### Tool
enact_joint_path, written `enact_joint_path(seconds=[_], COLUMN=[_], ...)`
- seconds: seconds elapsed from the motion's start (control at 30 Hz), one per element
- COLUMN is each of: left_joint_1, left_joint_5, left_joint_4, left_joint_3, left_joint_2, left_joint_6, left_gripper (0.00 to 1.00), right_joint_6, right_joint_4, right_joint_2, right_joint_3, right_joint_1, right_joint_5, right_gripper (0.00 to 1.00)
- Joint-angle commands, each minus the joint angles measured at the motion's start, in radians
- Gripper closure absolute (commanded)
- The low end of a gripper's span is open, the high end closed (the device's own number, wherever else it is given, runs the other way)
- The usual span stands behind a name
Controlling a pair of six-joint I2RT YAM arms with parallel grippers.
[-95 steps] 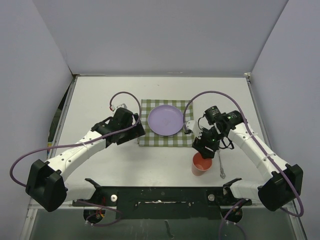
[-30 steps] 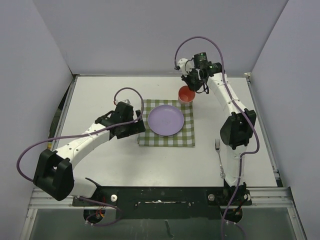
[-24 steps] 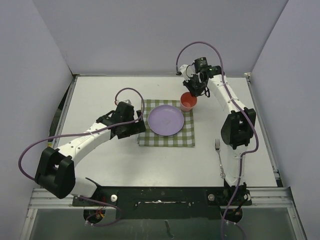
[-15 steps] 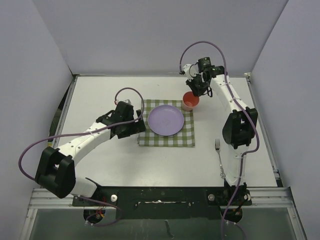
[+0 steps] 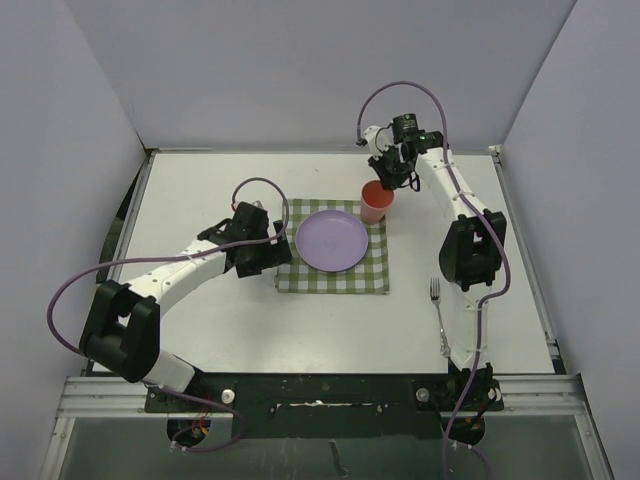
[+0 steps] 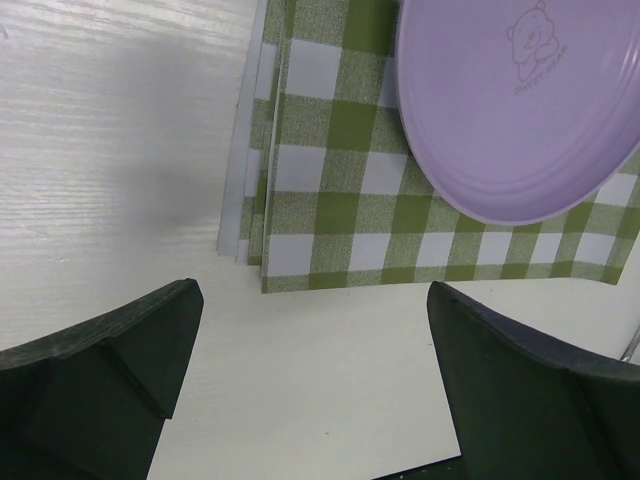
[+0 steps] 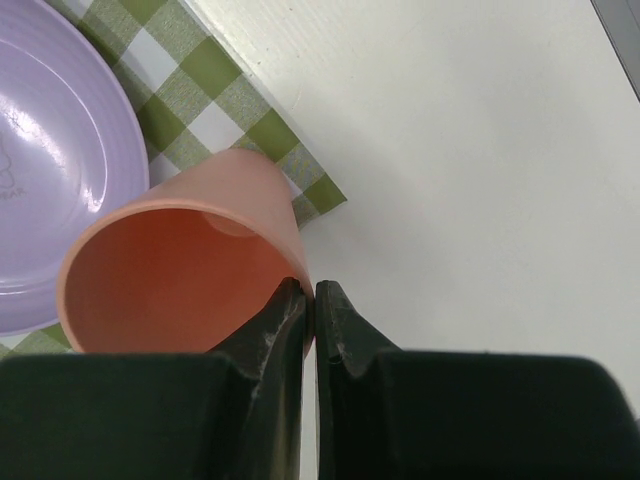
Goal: Set the dinner table for one person
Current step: Place the cup on the napkin.
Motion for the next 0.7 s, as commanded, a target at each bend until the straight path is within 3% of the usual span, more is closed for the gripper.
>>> enact_joint_path(seconds=[0.0,0.2,0.37,0.5,0.67], left_joint_1=[0.015,0.028,0.038,0.041,0.042], left_joint_5=[0.031,0.047,0.06,0.072,0.075], left_joint_4=[0.068,0.07,0.077,0.085,0.087], left_joint_3=[0.045,0.062,0.075,0.082,0.084], left_joint_2=[0.034,0.057,0.071,0.08,0.084], left_joint_6=[0.018,0.023,0.025,0.025,0.028], left_gripper=[0.02,0.02,0.02,0.02,0.02], right_joint_6=[0.01,-0.001,-0.017,-0.02,-0.016], right_joint_4=[0.011,0.017,0.021,0.027,0.028], right_joint_2=[0.041,0.061,0.052,0.042,0.033], right_joint_3=[0.043,0.045,0.029,0.02,0.02], right_joint_1=[0.011,0.013,0.019,0.021,0.02], right_joint_5=[-0.02,0.001,0.008,0.01,0.007], right_gripper=[1.0,0.98,0.87,0.66,0.59])
